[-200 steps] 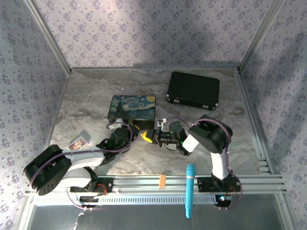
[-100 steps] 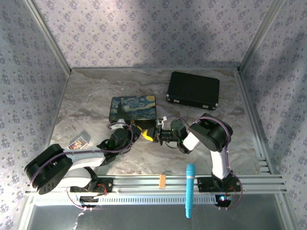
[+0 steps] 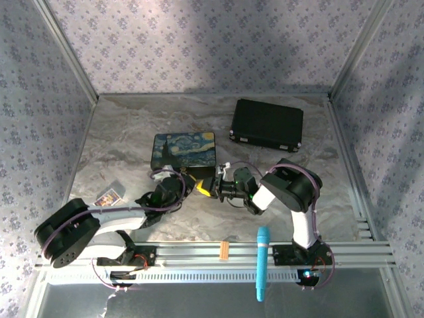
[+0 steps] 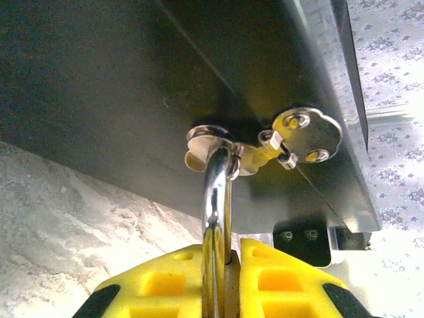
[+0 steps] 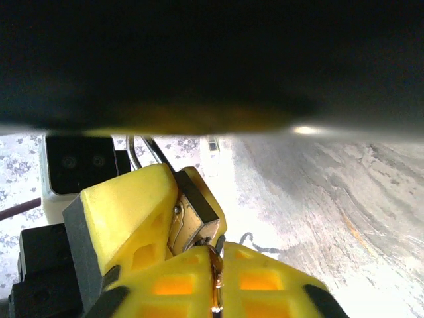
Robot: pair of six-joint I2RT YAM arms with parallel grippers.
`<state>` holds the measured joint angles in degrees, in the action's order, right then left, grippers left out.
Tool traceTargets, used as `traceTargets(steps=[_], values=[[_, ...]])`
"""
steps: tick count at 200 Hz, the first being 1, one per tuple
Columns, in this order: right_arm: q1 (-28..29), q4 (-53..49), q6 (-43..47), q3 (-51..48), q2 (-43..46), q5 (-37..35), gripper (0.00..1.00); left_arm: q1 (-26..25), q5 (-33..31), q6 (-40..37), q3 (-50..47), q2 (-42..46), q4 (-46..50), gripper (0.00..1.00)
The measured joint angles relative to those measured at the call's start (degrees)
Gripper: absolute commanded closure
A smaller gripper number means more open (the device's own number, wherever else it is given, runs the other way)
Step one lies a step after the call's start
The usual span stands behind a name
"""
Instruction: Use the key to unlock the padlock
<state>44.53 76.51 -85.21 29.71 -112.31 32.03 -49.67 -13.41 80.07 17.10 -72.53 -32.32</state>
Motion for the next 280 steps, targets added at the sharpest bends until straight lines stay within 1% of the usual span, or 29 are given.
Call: traceTargets(steps=[25,46,60,91,102,116,148,162,170,173,181,186,188,189,190,191,192,195,207,220,231,243,260,268,274,280], values=[[0.24,-1.36,2.03,-1.53,0.52,-1.4,0.68,-0.79,0.46,0.94,0.02,0.0,0.9,1.0],[0.02,-3.89,4.46,-4.26,3.08,-2.32,0.58,-1.88,1.75,1.57,0.24,0.0,1.68,1.0],[-0.74,-5.25,5.68,-5.73,4.52,-3.5,0.55,-2.34,2.82,1.86,0.52,0.0,2.34,1.0],[-2.47,-9.09,9.09,-7.78,7.26,-5.09,0.46,-2.62,3.78,2.12,0.74,0.0,4.24,1.0],[-2.58,-11.39,11.28,-7.76,8.9,-5.05,0.45,-2.62,3.98,2.14,0.74,0.0,4.74,1.0],[-2.97,-16.83,14.95,-7.39,11.61,-4.42,0.45,-2.62,4.02,2.4,0.74,0.0,5.25,1.0],[-5.33,-35.01,25.75,-5.97,21.49,-5.62,0.44,-2.62,4.39,2.58,1.05,0.0,7.21,1.0],[-5.46,-45.0,32.3,-4.37,27.21,-8.46,0.44,-2.62,4.66,2.99,1.42,0.0,8.63,1.0],[-4.59,-51.1,36.98,-2.82,30.45,-11.34,0.42,-2.6,4.79,3.17,1.75,0.0,9.53,1.0],[-3.82,-53.9,39.08,-1.97,31.89,-13.55,0.41,-2.6,4.9,3.17,1.84,0.0,9.79,1.0],[-1.86,-58.86,42.82,-0.17,34.47,-18.01,0.37,-2.58,4.98,3.43,1.97,-0.02,10.14,1.0],[-0.22,-62.05,45.33,1.07,36.11,-21.24,0.31,-2.58,5.07,3.63,1.97,-0.02,10.1,1.0],[0.5,-63.25,46.34,1.6,36.68,-22.64,0.26,-2.58,5.09,3.61,1.97,-0.02,10.14,1.0],[1.01,-64.02,47.08,1.92,37.11,-23.52,0.2,-2.58,5.07,3.63,1.97,-0.02,10.14,1.0],[1.25,-64.43,47.39,2.08,37.31,-24.04,0.11,-2.58,5.09,3.69,1.97,-0.02,10.1,1.0],[1.49,-64.76,47.6,2.23,37.51,-24.44,0.06,-2.58,5.09,3.76,1.97,-0.02,10.1,1.0],[1.95,-65.4,48.37,2.56,37.88,-25.18,0.04,-2.58,5.07,3.87,1.97,-0.04,10.08,1.0],[2.8,-66.69,50.18,3.15,38.56,-26.93,0.01,-2.58,5.07,3.87,1.97,-0.09,10.05,1.0],[6.14,-70.88,55.65,5.01,40.87,-33.46,0.01,-2.58,5.07,4.13,1.97,-0.39,9.55,1.0],[7.87,-74.23,61.31,5.99,41.81,-38.18,0.04,-2.58,5.07,4.24,1.97,-0.42,9.51,1.0],[8.57,-75.95,65.64,6.05,41.79,-40.87,0.05,-2.58,5.05,4.24,2.12,-0.44,9.81,1.0],[9.79,-76.15,70.03,5.2,41.83,-43.32,0.03,-2.51,5.09,4.37,2.54,-0.55,10.43,1.0],[13.81,-72.91,75.43,2.16,42.45,-45.27,0.01,-2.47,5.2,4.9,2.99,-0.83,10.82,1.0],[15.23,-71.71,77.2,0.92,42.82,-45.0,0.07,-2.47,5.18,5.11,2.99,-0.83,10.78,1.0],[15.76,-71.32,78.25,0.44,42.91,-44.81,0.15,-2.47,5.18,5.33,2.99,-0.87,10.69,1.0],[15.82,-70.99,79.45,0.28,42.88,-44.48,0.2,-2.47,5.09,5.6,2.99,-1.01,10.45,1.0]])
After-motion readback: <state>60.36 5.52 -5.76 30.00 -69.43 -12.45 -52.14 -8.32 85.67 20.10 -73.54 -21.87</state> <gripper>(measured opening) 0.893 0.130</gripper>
